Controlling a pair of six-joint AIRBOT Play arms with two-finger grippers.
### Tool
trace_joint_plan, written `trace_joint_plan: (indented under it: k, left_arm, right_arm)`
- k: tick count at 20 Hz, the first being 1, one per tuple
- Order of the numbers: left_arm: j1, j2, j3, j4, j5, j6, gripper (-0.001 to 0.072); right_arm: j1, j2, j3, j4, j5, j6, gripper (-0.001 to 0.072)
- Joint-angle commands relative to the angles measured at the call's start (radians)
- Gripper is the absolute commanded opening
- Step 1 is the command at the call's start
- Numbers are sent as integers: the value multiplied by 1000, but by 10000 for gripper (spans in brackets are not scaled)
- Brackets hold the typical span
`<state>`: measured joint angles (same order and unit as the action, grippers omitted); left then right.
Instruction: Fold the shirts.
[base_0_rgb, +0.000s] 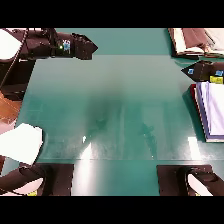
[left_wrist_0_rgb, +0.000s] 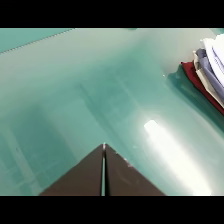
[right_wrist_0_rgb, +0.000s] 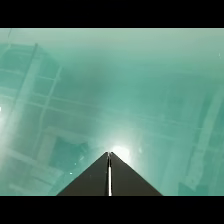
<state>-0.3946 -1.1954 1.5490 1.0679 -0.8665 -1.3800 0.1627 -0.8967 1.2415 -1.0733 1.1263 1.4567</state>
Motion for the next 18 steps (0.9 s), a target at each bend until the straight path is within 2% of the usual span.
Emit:
trace_joint_plan:
  k: [1, 12, 15, 16, 18]
  left_arm:
    - [0, 0, 1, 0, 3, 0, 29]
    - [0, 0, 1, -6, 4, -2, 29]
    - [4, 0, 1, 11, 80, 1, 28]
    - [14, 5, 8, 36, 48, 1, 28]
    - [69, 52, 11, 145, -124, -6, 28]
  right_arm:
    - [2, 1, 1, 1, 0, 1, 19]
    - [2, 1, 1, 9, 16, 1, 19]
    - [2, 1, 1, 9, 34, 1, 19]
    - [2, 1, 1, 9, 33, 1, 19]
    - [2, 1, 1, 9, 35, 1, 19]
